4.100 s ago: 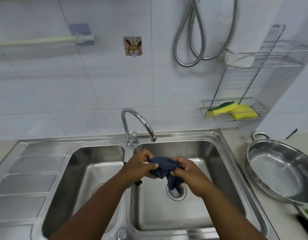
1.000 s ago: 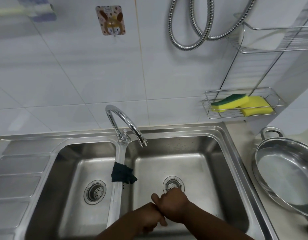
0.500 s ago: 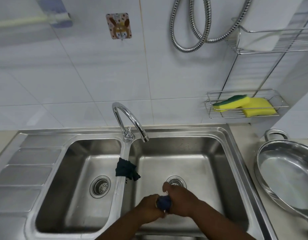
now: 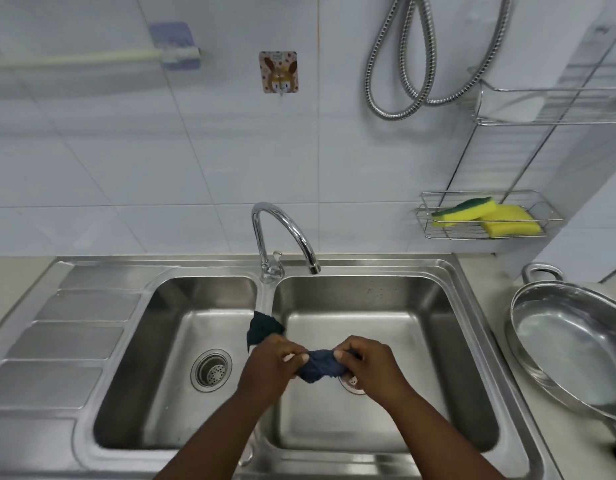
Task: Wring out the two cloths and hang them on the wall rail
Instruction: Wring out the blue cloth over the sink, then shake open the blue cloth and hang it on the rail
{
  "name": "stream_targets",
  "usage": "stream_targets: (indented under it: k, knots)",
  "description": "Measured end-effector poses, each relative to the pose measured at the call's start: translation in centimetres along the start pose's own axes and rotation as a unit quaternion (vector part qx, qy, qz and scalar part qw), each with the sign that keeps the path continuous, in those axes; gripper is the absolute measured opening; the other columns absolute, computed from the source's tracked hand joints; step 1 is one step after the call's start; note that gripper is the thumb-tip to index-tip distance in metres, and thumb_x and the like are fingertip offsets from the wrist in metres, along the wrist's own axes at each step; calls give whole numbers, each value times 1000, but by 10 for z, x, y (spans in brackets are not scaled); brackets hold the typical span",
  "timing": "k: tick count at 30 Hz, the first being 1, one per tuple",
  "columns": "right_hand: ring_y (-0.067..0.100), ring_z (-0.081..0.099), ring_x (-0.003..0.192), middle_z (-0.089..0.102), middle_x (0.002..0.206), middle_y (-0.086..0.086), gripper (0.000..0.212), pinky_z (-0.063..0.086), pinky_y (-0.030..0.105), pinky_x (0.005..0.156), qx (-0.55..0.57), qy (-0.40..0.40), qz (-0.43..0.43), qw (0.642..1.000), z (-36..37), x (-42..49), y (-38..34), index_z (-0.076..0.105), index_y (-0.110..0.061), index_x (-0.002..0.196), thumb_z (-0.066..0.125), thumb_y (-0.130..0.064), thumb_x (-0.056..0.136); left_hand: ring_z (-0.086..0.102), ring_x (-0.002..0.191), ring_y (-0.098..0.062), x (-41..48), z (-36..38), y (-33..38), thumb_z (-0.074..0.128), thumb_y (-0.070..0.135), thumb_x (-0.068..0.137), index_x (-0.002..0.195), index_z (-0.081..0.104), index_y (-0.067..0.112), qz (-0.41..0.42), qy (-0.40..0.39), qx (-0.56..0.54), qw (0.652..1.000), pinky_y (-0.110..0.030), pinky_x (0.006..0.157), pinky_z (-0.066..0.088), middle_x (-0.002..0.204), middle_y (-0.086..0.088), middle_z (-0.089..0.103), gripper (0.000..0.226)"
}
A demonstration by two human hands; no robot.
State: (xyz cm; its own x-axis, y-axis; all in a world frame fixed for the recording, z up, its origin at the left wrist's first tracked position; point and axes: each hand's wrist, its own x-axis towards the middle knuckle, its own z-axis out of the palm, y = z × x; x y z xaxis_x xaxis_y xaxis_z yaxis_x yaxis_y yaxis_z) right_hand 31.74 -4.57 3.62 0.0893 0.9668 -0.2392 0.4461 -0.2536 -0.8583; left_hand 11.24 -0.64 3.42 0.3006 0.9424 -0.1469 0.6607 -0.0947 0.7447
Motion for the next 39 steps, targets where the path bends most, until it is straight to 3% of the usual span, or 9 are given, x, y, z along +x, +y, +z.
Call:
stream_targets:
  k: [2, 5, 9, 14, 21, 26, 30, 33, 39]
  knots:
    - [-2, 64, 65, 70, 71, -8, 18, 46, 8, 58, -25, 38, -15, 999, 7, 1, -11, 71, -22, 70, 71, -15, 86, 54, 76, 5, -1, -17, 1, 66, 24, 88, 90, 78, 21, 42, 2, 28, 999, -13, 70, 41, 79, 19, 55, 12]
    - [3, 62, 61, 66, 65, -11, 18, 44, 4, 59, -40, 75, 24, 996, 12, 2, -29, 74, -19, 69, 70, -15, 86, 61, 74, 6, -9, -46, -4, 65, 11, 88, 80, 73, 17, -5, 48, -103, 993, -9, 67, 45, 75, 12, 69, 13]
    - [17, 52, 49, 60, 51, 2, 34, 45, 28, 54, 48, 34, 89, 994, 18, -3, -49, 64, -15, 49, 60, -6, 81, 66, 81, -23, -16, -80, -18, 53, 8, 96, 88, 67, 10, -75, 52, -354, 931, -31, 74, 51, 85, -11, 72, 17]
    - [19, 66, 67, 70, 75, 20, 13, 52, 25, 62, 162, -82, 68, 981, 40, -7, -77, 71, 5, 86, 62, 12, 81, 66, 85, -27, -24, -120, -25, 42, 10, 101, 96, 59, 9, -66, 53, -514, 854, -39, 80, 53, 92, -12, 71, 18]
    - [29, 71, 83, 73, 82, 12, 19, 60, 35, 79, 140, 26, -35, 989, 76, 4, -122, 72, -10, 77, 64, 5, 85, 61, 79, -20, -28, -188, -50, 36, -10, 91, 75, 54, 10, -8, 17, -484, 875, -37, 76, 47, 80, -5, 67, 32]
    - [25, 70, 78, 73, 82, 9, 26, 59, 42, 82, 139, 31, -80, 987, 92, 11, -158, 72, -16, 80, 58, 4, 91, 49, 63, -19, -23, -221, -74, 27, -17, 77, 55, 50, 15, -26, 23, -405, 914, -26, 58, 40, 65, -4, 59, 45]
    - [33, 68, 79, 73, 81, 11, 13, 57, 48, 78, 39, 109, -107, 987, 101, 23, -181, 70, -14, 82, 62, -17, 92, 47, 66, -20, -21, -244, -83, 32, -10, 81, 62, 53, 14, -33, 54, -296, 953, -21, 55, 39, 69, -9, 54, 37]
    - [16, 61, 71, 70, 77, 2, 24, 51, 39, 72, -12, 131, -118, 984, 112, 26, -201, 66, -13, 78, 57, -28, 95, 51, 60, -18, -22, -260, -88, 37, 3, 93, 72, 58, 15, -18, 65, -243, 968, -20, 50, 42, 68, -6, 59, 32]
    - [12, 56, 64, 64, 71, 1, 35, 46, 32, 64, 8, 70, -79, 994, 127, 28, -221, 63, -9, 78, 70, -44, 82, 61, 82, -20, -23, -291, -89, 45, 12, 99, 97, 64, 22, 17, 82, -291, 953, -30, 71, 50, 90, -4, 66, 22]
